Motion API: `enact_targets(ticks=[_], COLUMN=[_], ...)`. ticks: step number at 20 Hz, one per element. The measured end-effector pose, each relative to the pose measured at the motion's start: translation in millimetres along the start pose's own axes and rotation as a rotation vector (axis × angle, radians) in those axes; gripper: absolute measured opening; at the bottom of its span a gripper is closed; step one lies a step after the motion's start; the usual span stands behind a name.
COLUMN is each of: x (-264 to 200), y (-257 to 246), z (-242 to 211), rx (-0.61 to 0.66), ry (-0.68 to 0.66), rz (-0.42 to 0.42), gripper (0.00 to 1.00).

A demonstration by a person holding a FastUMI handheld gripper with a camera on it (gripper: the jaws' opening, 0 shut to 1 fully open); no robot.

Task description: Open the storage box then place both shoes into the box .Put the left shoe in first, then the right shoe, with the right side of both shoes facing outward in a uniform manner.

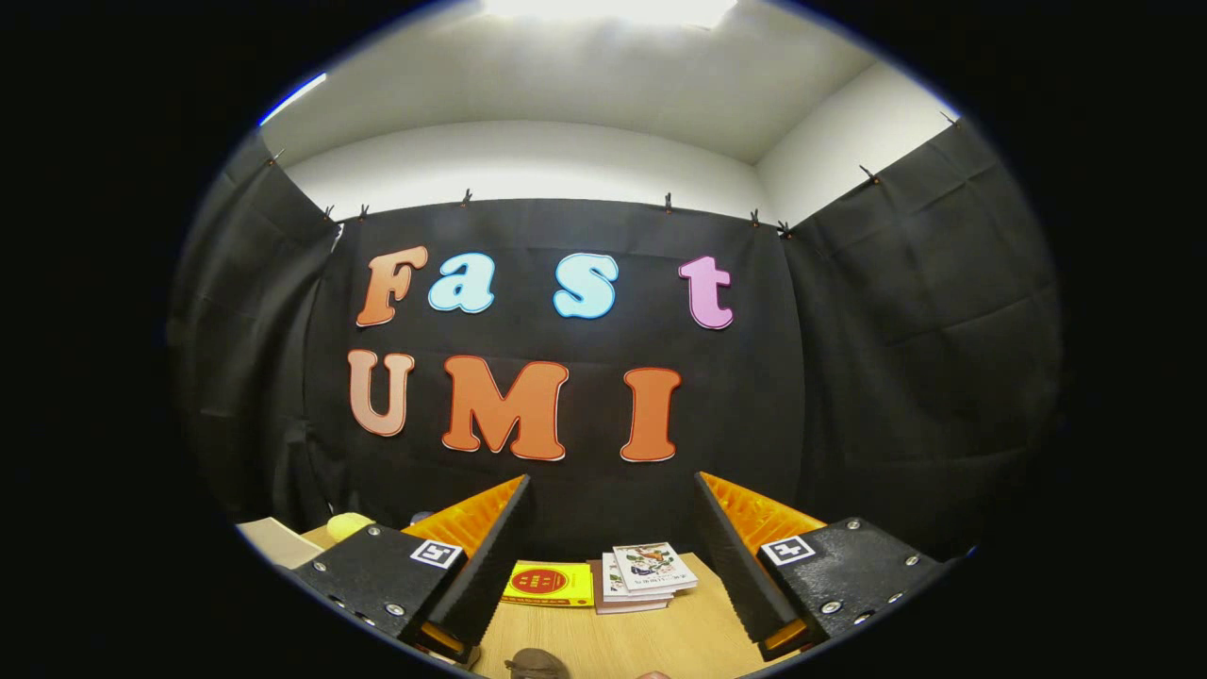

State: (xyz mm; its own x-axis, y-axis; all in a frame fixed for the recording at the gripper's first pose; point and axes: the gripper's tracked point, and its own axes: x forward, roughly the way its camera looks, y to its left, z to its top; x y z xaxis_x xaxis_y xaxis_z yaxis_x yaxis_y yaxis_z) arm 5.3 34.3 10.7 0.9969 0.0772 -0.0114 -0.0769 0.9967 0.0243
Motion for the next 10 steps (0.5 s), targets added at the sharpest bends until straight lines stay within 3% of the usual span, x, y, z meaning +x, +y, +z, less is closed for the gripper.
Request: enact_targets(ticks=[6, 10], x=[0.8, -1.4], y=[3.2, 18.8], z=[-5.3, -20.5], rx=[0.013, 0.061], ry=[0.017, 0.072], rz=[0.006, 0.058], gripper=[0.99, 0.99])
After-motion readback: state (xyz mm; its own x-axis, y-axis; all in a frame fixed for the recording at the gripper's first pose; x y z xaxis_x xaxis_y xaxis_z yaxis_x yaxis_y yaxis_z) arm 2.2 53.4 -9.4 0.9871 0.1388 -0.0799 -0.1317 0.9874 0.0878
